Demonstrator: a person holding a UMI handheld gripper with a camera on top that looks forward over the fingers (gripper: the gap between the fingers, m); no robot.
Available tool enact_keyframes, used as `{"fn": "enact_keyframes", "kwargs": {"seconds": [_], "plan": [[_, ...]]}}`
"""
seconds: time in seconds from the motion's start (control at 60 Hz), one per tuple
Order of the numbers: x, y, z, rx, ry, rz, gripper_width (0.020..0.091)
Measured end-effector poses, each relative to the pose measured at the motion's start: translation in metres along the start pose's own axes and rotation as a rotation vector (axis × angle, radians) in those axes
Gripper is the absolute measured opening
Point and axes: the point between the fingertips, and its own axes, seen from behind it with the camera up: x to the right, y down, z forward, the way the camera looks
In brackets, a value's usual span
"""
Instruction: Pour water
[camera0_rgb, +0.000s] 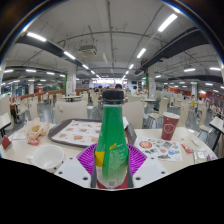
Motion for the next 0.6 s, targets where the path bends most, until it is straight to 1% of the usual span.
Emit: {"fn": "enact_keyframes", "kwargs": {"seconds": [0.067,0.1,0.117,0.15,0.167,0.183,0.217,0.233,0.267,0.333,0.433,0.483,0.6], "plan": [[-0.001,0.002,-0.001,-0.036,-0.007,0.012,0.0502],[0.0,0.008,-0.003,-0.078,-0.014,0.007,0.0541],[0.0,0.012,-0.004,-0.113,-0.018,0.005,0.057],[-0.001,0.021,-0.009,-0.179,-0.029,0.01,0.0678],[-0.003,0.022,-0.011,-0.198,-0.036,0.016,0.0737],[-0.005,0.021,-0.015,-0.208,-0.046,0.022,0.0793],[-0.008,0.016,-0.022,-0.215,-0.067,0.03,0.0868],[-0.008,0.012,-0.026,-0.218,-0.073,0.033,0.0869],[-0.009,0.007,-0.035,-0.221,-0.073,0.033,0.0849],[-0.004,-0.009,-0.059,-0.236,-0.046,0.002,0.085],[0.003,-0.029,-0.101,-0.301,0.007,-0.05,0.0852],[-0.005,-0.038,-0.124,-0.325,0.027,-0.054,0.085],[-0.023,-0.068,-0.177,-0.354,0.063,-0.048,0.0852]]}}
